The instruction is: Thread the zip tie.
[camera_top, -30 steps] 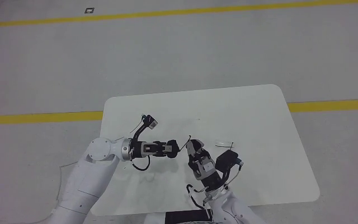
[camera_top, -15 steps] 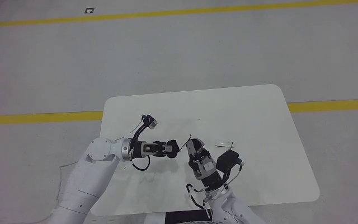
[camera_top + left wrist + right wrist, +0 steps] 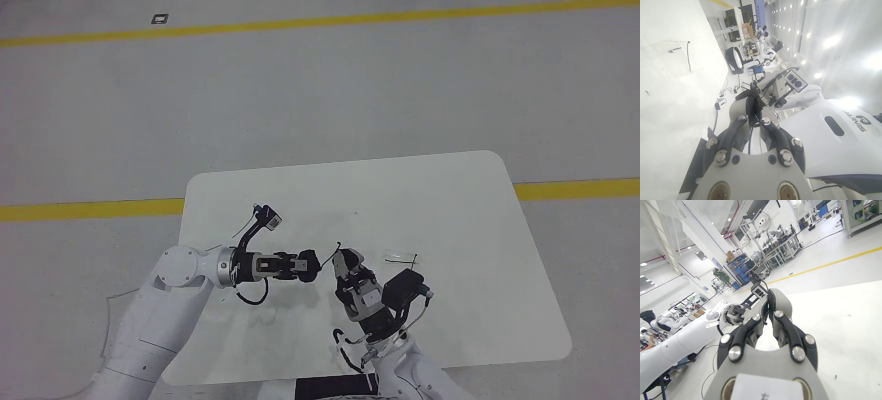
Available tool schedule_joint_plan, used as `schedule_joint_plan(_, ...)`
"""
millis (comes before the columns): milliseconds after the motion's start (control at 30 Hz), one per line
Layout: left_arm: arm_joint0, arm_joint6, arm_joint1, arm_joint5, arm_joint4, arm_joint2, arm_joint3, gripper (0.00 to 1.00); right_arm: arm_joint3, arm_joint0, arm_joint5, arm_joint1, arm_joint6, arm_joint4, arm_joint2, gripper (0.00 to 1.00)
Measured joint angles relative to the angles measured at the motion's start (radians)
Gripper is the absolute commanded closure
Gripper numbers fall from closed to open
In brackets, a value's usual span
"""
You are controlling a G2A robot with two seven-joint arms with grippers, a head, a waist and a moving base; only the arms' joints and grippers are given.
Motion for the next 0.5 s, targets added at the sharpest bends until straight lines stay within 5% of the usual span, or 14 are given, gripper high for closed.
schedule_joint_plan(500,0.000,0.000,0.000,0.000,0.000,0.000,0.000,1.00,-0.002,-0.028,0.004,0.008,-0.006,-0.012,0.018,1.00)
